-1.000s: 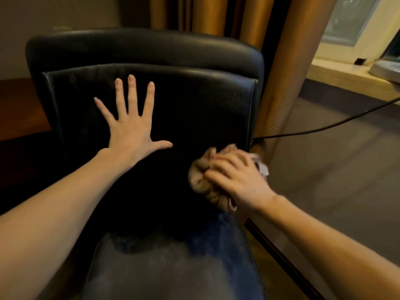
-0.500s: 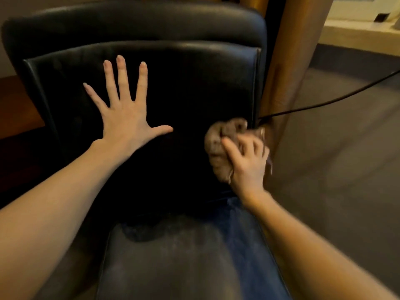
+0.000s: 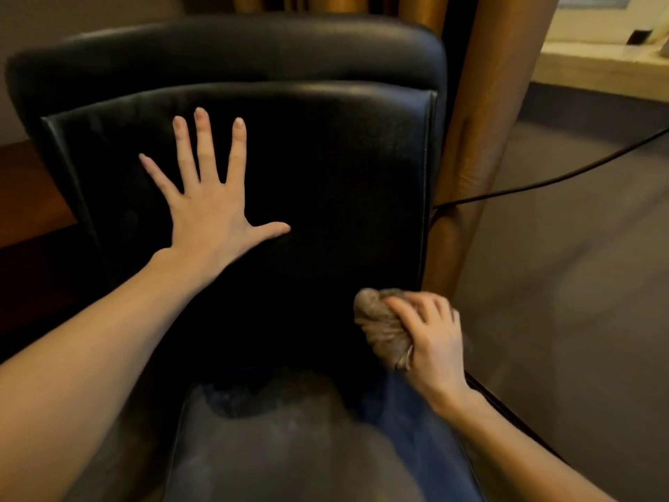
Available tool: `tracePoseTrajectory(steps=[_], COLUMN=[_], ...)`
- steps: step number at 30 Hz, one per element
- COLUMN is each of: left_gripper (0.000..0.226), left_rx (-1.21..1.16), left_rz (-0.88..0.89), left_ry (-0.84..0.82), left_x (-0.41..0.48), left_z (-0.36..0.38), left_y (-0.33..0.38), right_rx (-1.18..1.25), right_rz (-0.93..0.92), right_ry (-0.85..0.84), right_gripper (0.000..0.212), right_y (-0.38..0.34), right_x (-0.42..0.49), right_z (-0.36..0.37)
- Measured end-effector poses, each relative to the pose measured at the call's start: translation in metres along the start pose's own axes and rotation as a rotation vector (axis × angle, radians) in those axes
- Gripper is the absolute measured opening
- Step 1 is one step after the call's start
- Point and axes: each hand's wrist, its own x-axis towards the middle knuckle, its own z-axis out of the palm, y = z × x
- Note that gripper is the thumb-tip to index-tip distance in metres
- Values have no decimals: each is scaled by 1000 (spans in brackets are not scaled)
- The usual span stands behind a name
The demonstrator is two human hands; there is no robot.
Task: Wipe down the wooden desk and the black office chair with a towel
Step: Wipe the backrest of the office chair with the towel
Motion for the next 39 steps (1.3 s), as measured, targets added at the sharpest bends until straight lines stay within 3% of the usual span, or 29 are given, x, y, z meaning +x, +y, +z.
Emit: tracePoseTrajectory(steps=[4, 7, 11, 14, 17, 20, 23, 26, 29, 33, 35, 37, 39], left_gripper=[141, 140, 140, 140, 140, 139, 138, 138, 138, 135, 134, 133, 132], left_rx=[-2, -14, -19, 3, 13, -5, -12, -8, 0, -8, -3, 18, 32], left_rz=[4, 10, 18, 5, -4, 1, 8, 9, 11, 29, 28, 21, 6], left_ry=[-24, -40, -25, -6, -2, 3, 6, 4, 10, 40, 58, 66, 69], left_x=[-3, 0, 0, 0, 1, -2, -5, -6, -5, -3, -3, -2, -4], left_z=[-5, -10, 0, 4, 6, 3, -2, -2, 0, 6, 10, 13, 13], left_y=[0, 1, -4, -4, -6, -7, -7, -5, -5, -7, -11, -15, -20], right_rx=[63, 2, -153, -150, -137, 82, 355, 453, 732, 1105, 1291, 1424, 1469], right_rz=[14, -49, -35, 45, 95, 284, 452, 886, 1236, 1382, 1438, 1472, 1502], right_ry=[405, 516, 268, 171, -59, -239, -42, 184, 259, 272, 419, 511, 415], right_gripper=[50, 54, 61, 50, 57, 67, 68, 65, 72, 78, 75, 92, 109], right_y=[-28, -39, -22, -15, -23, -25, -31, -24, 3, 5, -9, -16, -54], right_x=[50, 95, 104, 55, 9, -8, -26, -30, -18, 9, 22, 18, 8], right_z=[-53, -78, -34, 22, 49, 54, 40, 29, 38, 69, 108, 182, 228])
